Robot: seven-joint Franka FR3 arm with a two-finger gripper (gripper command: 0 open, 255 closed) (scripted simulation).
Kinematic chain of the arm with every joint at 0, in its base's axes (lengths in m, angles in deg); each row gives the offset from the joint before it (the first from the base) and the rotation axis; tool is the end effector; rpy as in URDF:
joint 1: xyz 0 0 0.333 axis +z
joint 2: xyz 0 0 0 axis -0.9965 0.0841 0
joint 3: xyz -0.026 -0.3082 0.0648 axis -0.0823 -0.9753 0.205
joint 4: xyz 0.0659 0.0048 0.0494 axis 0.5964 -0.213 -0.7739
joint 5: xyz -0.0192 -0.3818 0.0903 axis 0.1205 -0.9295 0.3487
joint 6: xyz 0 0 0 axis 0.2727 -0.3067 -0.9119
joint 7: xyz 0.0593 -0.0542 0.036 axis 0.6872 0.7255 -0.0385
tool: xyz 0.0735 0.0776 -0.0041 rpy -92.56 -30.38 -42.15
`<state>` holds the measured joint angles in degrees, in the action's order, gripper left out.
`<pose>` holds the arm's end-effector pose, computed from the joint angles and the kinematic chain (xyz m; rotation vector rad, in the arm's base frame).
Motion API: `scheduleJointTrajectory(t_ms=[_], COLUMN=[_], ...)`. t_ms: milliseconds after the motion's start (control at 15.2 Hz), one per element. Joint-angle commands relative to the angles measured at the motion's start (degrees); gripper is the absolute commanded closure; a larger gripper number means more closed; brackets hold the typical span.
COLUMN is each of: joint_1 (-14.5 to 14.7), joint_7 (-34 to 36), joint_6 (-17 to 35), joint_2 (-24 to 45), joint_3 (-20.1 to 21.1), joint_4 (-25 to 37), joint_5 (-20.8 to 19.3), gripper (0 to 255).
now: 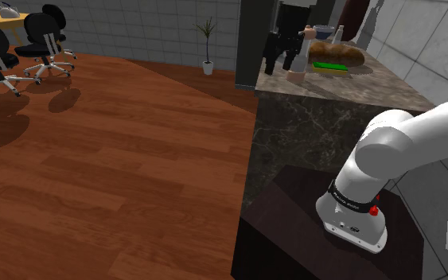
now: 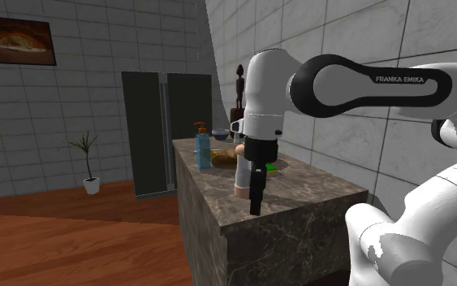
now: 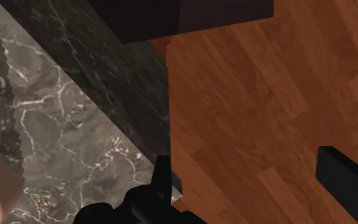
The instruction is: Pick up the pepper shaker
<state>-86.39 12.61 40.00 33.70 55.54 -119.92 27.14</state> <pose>0.3144 0.0278 0.5962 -3.0673 0.1420 -0.0670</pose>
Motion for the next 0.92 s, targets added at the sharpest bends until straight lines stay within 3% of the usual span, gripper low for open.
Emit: scheduleJointTrajectory(t_ms=[0, 858], joint_1=[0.0, -7.7], joint_7=[0.0, -5.4], joint_6=[0.0, -6.6], joint_2=[0.0, 13.7], joint_3=[0.0, -8.3], joint_4=[0.0, 18.7], joint_5=[0.0, -11.3], gripper=[0, 0])
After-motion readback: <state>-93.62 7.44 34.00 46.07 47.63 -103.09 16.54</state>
